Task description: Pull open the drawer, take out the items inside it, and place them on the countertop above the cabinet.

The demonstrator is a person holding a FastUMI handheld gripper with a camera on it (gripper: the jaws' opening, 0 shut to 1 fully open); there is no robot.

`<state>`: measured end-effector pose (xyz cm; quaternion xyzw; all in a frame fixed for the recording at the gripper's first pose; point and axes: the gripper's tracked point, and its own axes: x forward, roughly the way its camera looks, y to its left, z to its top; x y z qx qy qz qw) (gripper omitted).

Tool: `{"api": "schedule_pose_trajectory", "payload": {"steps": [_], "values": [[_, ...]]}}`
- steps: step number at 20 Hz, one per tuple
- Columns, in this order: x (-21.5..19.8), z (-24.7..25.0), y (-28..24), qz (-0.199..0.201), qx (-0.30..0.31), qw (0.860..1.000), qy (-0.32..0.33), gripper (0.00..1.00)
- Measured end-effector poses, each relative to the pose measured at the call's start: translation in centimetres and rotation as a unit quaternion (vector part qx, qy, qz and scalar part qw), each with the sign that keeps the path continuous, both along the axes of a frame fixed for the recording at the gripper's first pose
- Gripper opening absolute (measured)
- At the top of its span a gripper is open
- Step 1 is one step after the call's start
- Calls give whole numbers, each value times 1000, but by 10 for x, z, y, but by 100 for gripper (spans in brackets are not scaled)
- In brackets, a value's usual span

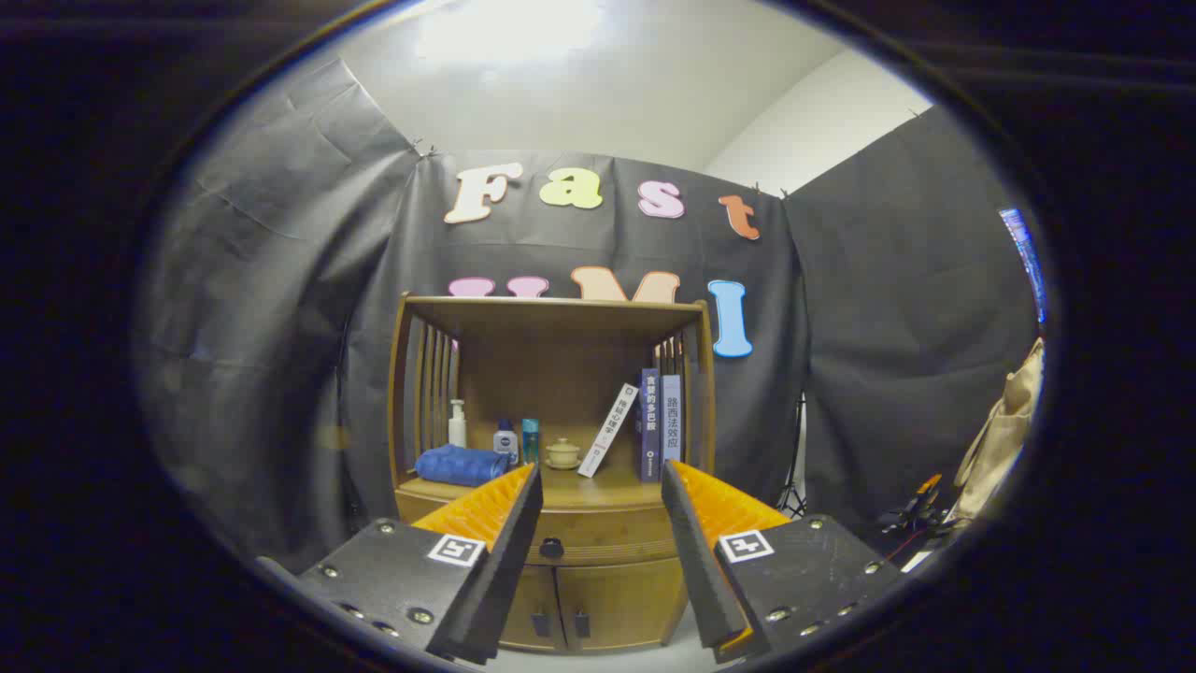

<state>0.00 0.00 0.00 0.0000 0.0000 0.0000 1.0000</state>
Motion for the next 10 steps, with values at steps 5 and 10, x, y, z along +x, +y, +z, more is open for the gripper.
{"api": "schedule_pose_trajectory", "payload": {"steps": [5, 10], "values": [[0, -5, -4, -6, 8, 1000, 7, 76], [5, -11, -1, -1, 16, 1000, 15, 76]]}}
